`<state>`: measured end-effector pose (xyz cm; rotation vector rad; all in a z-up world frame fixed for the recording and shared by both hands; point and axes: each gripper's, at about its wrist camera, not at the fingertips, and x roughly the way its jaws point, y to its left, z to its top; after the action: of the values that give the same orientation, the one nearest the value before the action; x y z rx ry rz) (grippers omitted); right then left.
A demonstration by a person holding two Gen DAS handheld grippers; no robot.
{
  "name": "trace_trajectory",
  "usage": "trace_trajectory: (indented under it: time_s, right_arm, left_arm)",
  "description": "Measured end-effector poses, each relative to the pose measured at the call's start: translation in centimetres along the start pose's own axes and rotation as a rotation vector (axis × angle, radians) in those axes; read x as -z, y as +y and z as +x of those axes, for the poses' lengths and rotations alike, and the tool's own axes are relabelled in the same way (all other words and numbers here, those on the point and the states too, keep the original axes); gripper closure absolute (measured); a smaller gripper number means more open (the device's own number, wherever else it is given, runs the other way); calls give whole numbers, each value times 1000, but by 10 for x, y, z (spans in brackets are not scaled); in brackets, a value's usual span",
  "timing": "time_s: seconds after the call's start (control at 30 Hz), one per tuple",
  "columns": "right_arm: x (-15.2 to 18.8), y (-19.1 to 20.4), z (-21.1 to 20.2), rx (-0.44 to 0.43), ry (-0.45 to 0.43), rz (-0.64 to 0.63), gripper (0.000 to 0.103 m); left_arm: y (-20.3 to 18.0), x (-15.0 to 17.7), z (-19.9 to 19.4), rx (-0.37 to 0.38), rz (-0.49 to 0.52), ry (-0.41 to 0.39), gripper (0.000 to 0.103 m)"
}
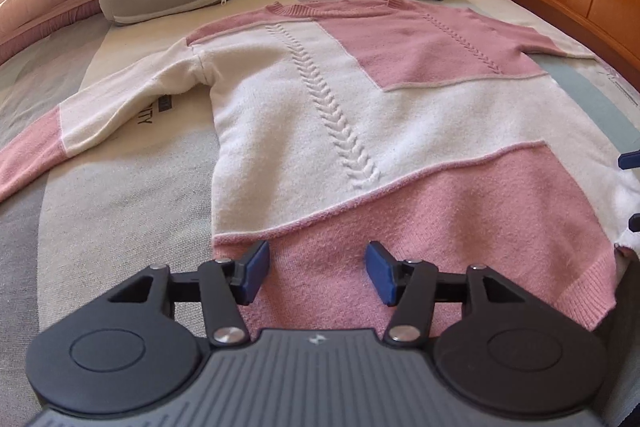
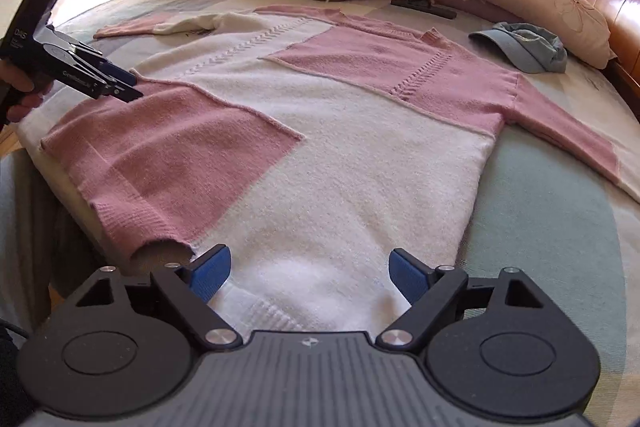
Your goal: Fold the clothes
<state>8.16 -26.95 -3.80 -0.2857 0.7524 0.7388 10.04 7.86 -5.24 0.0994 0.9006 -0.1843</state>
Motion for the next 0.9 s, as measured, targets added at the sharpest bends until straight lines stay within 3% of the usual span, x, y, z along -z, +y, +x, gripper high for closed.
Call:
trace_trajectory:
  time_s: [0.1, 0.23, 0.33, 0.43, 0.57, 0.67, 0.77, 0.9]
  right_arm:
    - [-20, 22, 6, -29, -59, -68, 14]
    - [-44, 43, 29, -36, -53, -125, 23]
    - [-42, 61, 19, -119, -64, -236, 28]
    - [-28, 70, 1, -210, -2, -313, 34]
    - [-9, 69, -6, -337, 123, -252, 34]
    - [1, 77, 5, -359, 168, -227, 34]
    - [3, 91, 13, -391, 151, -230, 34]
    - [-6, 92, 10, -359, 104, -240, 34]
  left_arm:
    - [1, -1, 4, -3, -3, 14, 46]
    - [0, -3, 7, -7, -2, 23, 43]
    - [1, 0, 7, -7, 3, 4, 41]
    - [2, 1, 8, -6, -3, -4, 39]
    - [0, -2, 10, -19, -12, 0, 37]
    - [0, -2, 10, -24, -23, 0, 37]
    - [0, -1, 10, -26, -30, -1, 36]
    - [-1, 0, 9, -29, -31, -2, 36]
